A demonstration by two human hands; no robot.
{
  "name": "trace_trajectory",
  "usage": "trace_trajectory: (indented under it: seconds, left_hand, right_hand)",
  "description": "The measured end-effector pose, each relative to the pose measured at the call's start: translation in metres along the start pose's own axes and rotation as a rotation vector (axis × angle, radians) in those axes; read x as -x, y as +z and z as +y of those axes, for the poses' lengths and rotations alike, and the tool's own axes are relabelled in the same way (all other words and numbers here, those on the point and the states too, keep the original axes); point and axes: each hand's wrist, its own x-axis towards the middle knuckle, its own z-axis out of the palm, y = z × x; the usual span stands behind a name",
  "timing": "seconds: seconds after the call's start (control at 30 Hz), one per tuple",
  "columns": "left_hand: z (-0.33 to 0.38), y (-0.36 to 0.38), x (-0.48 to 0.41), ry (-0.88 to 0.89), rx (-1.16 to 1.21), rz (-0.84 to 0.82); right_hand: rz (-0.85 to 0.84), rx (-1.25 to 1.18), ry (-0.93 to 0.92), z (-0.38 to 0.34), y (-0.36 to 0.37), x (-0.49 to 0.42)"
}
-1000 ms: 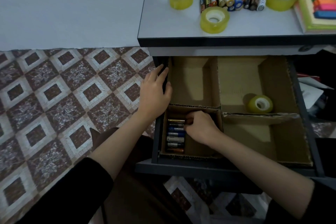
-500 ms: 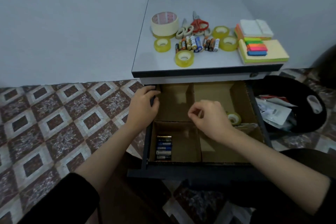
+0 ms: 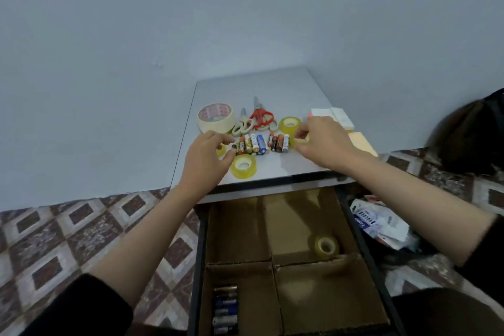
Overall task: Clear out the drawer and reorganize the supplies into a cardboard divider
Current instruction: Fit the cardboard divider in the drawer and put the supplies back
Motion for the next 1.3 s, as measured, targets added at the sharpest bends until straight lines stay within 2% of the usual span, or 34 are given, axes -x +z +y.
trace_trajectory:
  seconds: [0.27, 0.43, 0.93, 1.3]
  left_hand:
    - [0.004, 0.017, -0.060, 0.034, -0.104, -0.426]
    - [0.002, 0.030, -0.078, 0.089, -0.153, -0.552]
    - [-0.002, 0.048, -0.084, 0.165, -0.311, -0.501]
    - [0.000, 0.038, -0.080, 0.164, -0.181, -0.415]
  right_hand:
    - [-0.247, 0.086, -0.060, 0.007, 0.005, -0.055]
    - [-0.294, 0.119, -0.077, 0.012, 0.025, -0.075]
    - [-0.256, 0.110, -0.147, 0.018, 0.041, -0.081]
    - [-0.149, 0.000, -0.113, 0.017, 0.031, -0.079]
